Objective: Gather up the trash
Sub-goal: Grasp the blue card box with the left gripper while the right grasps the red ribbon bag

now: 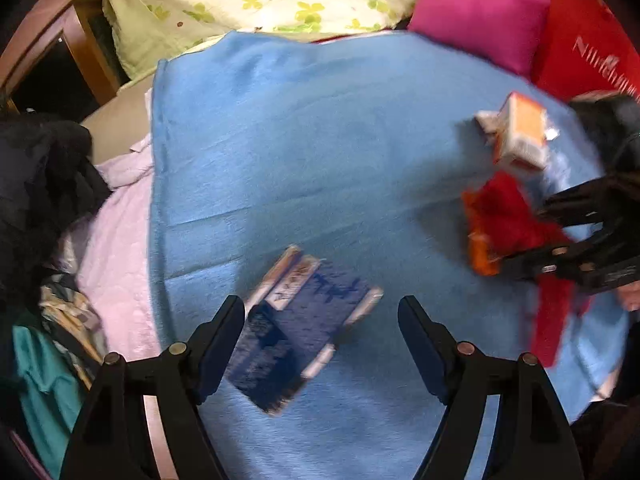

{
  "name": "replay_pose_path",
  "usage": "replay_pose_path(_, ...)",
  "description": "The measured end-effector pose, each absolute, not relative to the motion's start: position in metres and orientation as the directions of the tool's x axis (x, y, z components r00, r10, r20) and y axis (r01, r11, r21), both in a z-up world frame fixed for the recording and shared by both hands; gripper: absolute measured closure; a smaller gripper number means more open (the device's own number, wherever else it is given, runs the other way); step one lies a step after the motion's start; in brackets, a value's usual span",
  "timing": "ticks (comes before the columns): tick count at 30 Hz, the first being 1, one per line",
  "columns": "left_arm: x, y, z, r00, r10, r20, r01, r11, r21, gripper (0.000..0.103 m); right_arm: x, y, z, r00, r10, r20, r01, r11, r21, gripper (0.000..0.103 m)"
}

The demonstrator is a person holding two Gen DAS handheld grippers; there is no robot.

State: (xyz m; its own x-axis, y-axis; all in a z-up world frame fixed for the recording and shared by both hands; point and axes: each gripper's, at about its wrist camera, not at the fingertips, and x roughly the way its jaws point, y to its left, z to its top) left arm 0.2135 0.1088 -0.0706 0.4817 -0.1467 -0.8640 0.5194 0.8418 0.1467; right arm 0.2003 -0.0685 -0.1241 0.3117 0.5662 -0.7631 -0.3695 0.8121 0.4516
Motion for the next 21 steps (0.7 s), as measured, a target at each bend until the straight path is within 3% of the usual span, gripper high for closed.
replay_pose_path(7, 0.230, 0.122, -0.092, 0.455, -0.086, -0.886, 0.493, 0.853, 0.170, 0.024, 0.199, -0.072, -0.125, 0.300, 0.565, -0.769, -0.371, 0.811, 0.452, 0.064)
replay_pose_path(9, 0.229, 0.126, -0.091, 0.465, -0.098, -0.880, 0.475, 0.866, 0.155, 0.031, 0.199, -0.072, -0.125, 0.307, 0.562, -0.768, -0.373, 0.813, 0.447, 0.064)
replay_pose_path(12, 0.225, 0.132, -0.086, 0.479, -0.126, -0.869, 0.433, 0.895, 0.109, 0.033, 0.197, -0.072, -0.123, 0.314, 0.559, -0.767, -0.380, 0.815, 0.438, 0.064)
replay_pose_path(17, 0.207, 0.127, -0.062, 0.528, -0.148, -0.836, 0.342, 0.938, 0.050, 0.061, 0.191, -0.077, -0.110, 0.350, 0.565, -0.748, -0.390, 0.813, 0.432, 0.064)
replay_pose_path(19, 0.195, 0.116, -0.050, 0.552, -0.162, -0.818, 0.341, 0.939, 0.044, 0.079, 0.186, -0.081, -0.101, 0.372, 0.568, -0.734, -0.400, 0.812, 0.425, 0.064)
replay_pose_path(21, 0.183, 0.105, -0.042, 0.561, -0.171, -0.810, 0.340, 0.940, 0.037, 0.079, 0.177, -0.088, -0.087, 0.400, 0.573, -0.715, -0.424, 0.808, 0.410, 0.064)
